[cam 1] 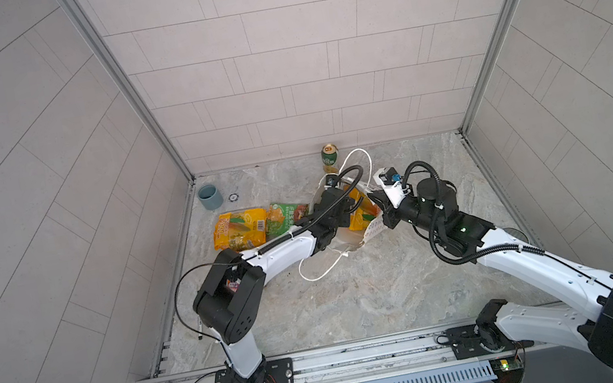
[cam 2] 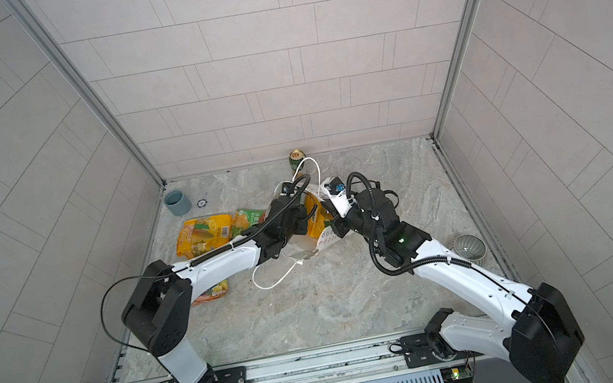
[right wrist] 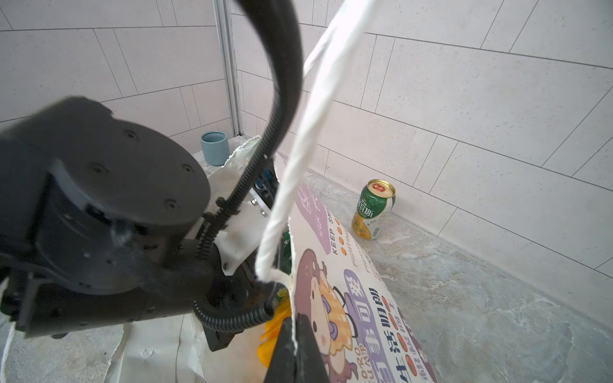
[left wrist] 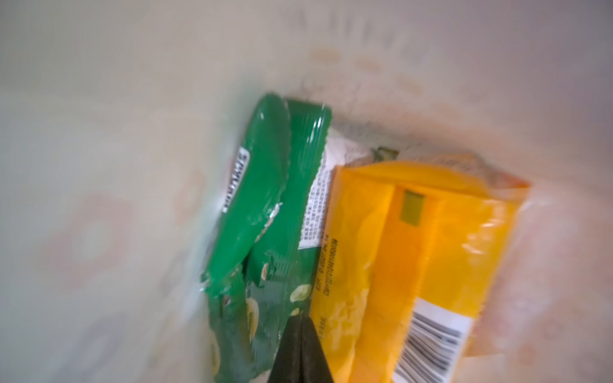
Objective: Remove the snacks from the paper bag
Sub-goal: 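Reach down into the bag and close the left gripper on the yellow packet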
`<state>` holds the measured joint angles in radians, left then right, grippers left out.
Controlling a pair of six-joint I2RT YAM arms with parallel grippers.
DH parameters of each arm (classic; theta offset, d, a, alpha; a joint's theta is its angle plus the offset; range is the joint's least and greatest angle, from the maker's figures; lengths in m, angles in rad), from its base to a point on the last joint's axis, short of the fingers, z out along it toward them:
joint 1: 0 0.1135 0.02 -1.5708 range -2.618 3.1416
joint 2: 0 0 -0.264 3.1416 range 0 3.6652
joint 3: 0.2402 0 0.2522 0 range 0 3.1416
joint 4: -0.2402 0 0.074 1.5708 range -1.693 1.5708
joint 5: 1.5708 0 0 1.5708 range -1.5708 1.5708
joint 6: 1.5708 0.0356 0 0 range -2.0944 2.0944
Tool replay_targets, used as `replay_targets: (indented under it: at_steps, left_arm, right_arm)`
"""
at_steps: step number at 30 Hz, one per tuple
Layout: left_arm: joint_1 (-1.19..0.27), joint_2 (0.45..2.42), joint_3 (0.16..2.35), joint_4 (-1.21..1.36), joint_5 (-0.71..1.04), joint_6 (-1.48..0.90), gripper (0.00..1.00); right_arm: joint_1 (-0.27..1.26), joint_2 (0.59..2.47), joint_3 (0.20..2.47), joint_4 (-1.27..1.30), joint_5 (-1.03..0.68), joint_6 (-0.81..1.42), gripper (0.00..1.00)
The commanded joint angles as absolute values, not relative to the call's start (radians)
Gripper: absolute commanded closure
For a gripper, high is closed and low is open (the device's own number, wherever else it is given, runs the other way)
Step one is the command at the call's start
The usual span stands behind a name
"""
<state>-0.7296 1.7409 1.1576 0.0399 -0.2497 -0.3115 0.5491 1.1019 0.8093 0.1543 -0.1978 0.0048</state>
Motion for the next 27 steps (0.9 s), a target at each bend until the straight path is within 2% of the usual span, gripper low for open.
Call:
replay_targets:
  at_steps: [1, 6, 7, 8, 9, 10, 13, 16, 20, 27]
  left_arm:
    - [-0.723, 1.673, 1.149, 0.089, -0.219, -0.301, 1.00]
    - [-0.723, 1.671, 1.189, 0.051, -0.175, -0.293, 1.00]
    - [-0.723, 1.671, 1.184, 0.063, -0.160, -0.289, 0.96]
    - [-0.723, 1.673, 1.179, 0.080, -0.141, -0.277, 0.77]
    - [-0.722, 1.679, 1.177, 0.089, -0.122, -0.272, 0.68]
    - [-0.723, 1.687, 1.179, 0.088, -0.106, -0.272, 0.67]
    - [-0.723, 1.720, 1.197, 0.092, -0.016, -0.252, 0.52]
    - [-0.723, 1.746, 1.208, 0.108, 0.047, -0.241, 0.50]
    - [-0.723, 1.807, 1.241, 0.102, 0.092, -0.228, 0.40]
    - [-0.726, 1.878, 1.277, 0.117, 0.146, -0.229, 0.40]
  right_arm:
    - [0.548, 1.074, 0.801, 0.180, -0.198, 0.023, 1.00]
    - [0.543, 1.069, 0.798, 0.186, -0.208, 0.034, 1.00]
    - [0.541, 1.067, 0.798, 0.184, -0.208, 0.034, 1.00]
    - [0.540, 1.064, 0.799, 0.181, -0.209, 0.037, 1.00]
    - [0.539, 1.062, 0.801, 0.180, -0.207, 0.036, 1.00]
    - [0.538, 1.061, 0.800, 0.180, -0.210, 0.037, 1.00]
    - [0.537, 1.061, 0.799, 0.185, -0.217, 0.040, 1.00]
    - [0.535, 1.072, 0.804, 0.180, -0.224, 0.040, 1.00]
    - [0.534, 1.075, 0.804, 0.185, -0.237, 0.044, 1.00]
    - [0.534, 1.079, 0.803, 0.188, -0.241, 0.043, 1.00]
